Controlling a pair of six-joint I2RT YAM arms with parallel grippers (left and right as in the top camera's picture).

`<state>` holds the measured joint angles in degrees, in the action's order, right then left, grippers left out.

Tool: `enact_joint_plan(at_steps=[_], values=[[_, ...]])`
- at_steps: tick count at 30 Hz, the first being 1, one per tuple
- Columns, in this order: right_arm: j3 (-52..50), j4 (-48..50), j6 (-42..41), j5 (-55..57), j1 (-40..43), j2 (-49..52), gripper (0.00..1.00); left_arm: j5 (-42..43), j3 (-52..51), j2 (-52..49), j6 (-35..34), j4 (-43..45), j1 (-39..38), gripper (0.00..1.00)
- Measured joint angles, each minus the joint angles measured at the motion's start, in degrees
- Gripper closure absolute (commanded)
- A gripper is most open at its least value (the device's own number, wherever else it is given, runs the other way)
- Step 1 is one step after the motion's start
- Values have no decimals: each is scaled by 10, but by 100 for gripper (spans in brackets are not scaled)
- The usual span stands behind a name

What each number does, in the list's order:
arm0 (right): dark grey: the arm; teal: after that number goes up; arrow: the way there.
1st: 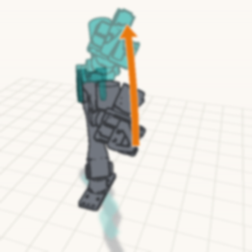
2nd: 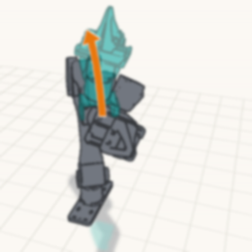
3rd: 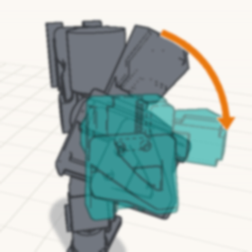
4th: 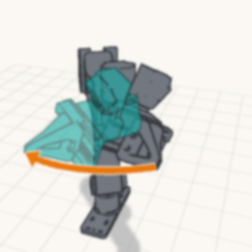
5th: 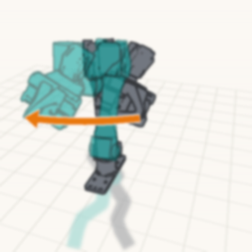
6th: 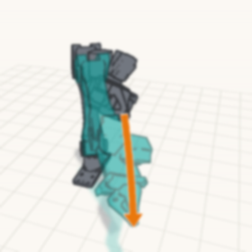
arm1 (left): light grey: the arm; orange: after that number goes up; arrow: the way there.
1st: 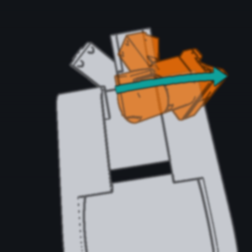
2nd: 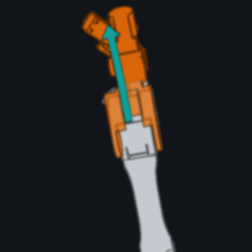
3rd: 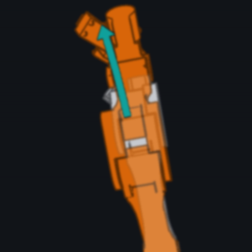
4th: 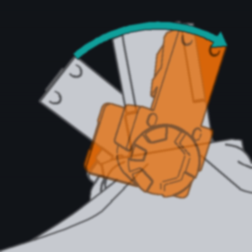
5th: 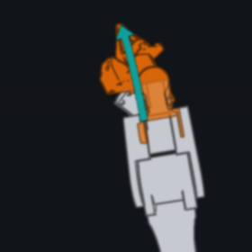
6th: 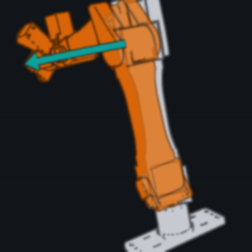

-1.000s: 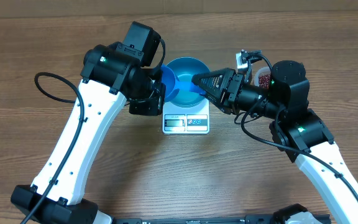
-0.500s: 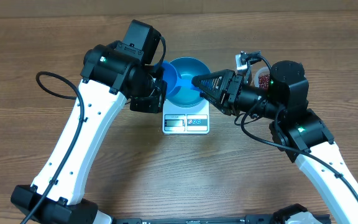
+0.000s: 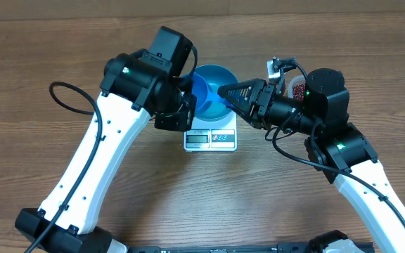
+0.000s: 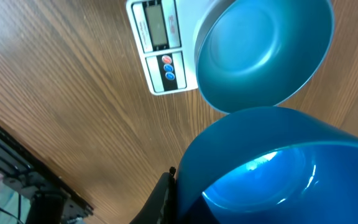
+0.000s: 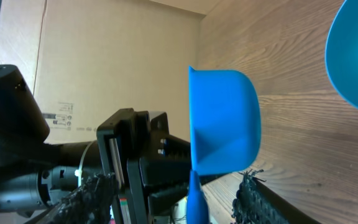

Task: Scoop item into bowl and weigh 150g on scale
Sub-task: 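Close the right gripper on the scoop handle while left holds cup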

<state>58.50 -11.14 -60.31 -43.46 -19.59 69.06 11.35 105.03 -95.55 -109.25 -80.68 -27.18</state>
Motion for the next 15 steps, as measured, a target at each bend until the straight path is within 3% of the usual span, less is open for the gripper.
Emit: enact_joint_plan(at_steps=[8, 15], values=[[0, 0, 0, 3, 0, 0, 64, -6, 0, 0, -28, 0, -8, 96], [0, -1, 1, 5, 0, 0, 75, -6, 0, 0, -46, -2, -8, 96]])
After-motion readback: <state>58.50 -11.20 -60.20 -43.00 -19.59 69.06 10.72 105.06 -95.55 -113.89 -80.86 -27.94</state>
